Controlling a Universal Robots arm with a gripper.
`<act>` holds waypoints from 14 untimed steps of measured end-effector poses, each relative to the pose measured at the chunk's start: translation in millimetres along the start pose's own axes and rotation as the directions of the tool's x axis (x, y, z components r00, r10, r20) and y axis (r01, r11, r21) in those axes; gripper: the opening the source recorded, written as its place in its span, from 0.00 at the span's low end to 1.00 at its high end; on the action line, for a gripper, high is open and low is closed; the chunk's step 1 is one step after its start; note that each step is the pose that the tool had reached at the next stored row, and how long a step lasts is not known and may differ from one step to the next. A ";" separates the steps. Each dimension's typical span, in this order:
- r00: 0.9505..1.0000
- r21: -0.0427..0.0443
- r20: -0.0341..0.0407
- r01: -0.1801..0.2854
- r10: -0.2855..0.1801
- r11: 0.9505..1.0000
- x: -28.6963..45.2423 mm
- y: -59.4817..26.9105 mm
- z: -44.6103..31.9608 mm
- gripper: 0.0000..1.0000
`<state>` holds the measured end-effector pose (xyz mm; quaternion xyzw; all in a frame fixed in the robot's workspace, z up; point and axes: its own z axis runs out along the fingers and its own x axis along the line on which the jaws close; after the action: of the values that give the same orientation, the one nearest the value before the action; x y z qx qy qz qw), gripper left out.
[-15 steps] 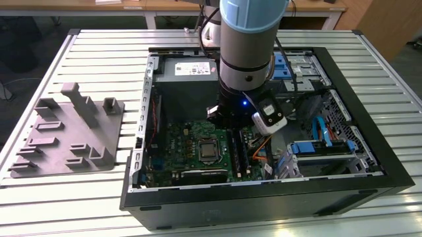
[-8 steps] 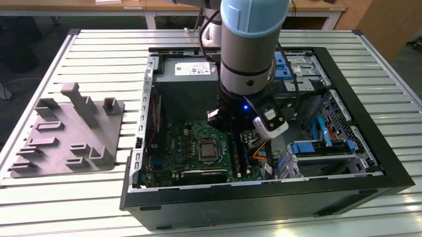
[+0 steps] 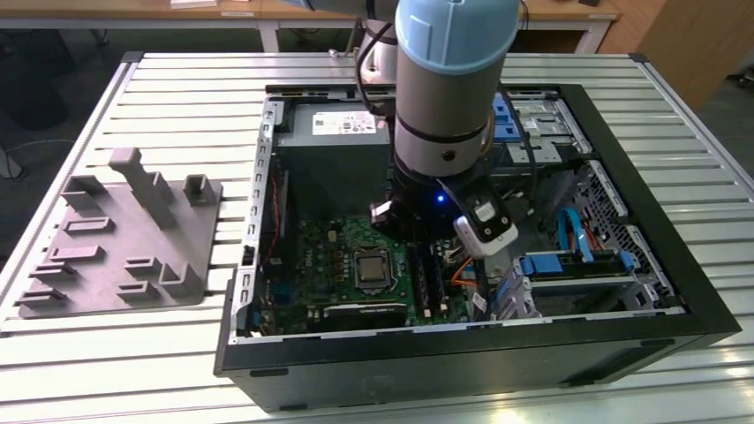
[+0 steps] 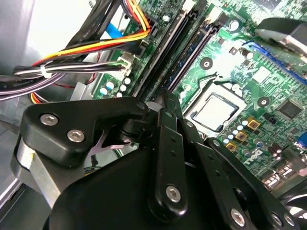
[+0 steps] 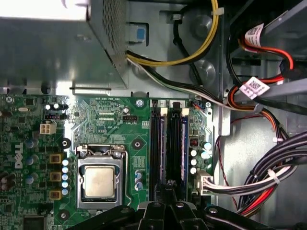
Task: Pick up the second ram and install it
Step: 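Press down the second ram until it locks into place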
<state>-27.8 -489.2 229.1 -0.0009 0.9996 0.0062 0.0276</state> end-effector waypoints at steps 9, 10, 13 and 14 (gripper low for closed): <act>1.000 0.000 0.000 0.000 0.000 1.000 0.1 -7.0 0.6 0.10; 1.000 0.000 0.000 0.000 0.000 1.000 0.1 -7.4 1.0 0.10; 1.000 0.000 0.000 0.000 0.000 1.000 0.2 -8.8 2.5 0.10; 1.000 0.000 0.000 0.000 0.000 1.000 0.2 -9.1 3.1 0.10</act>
<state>-27.8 -498.3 225.8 -0.0009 0.9996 0.0064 0.0276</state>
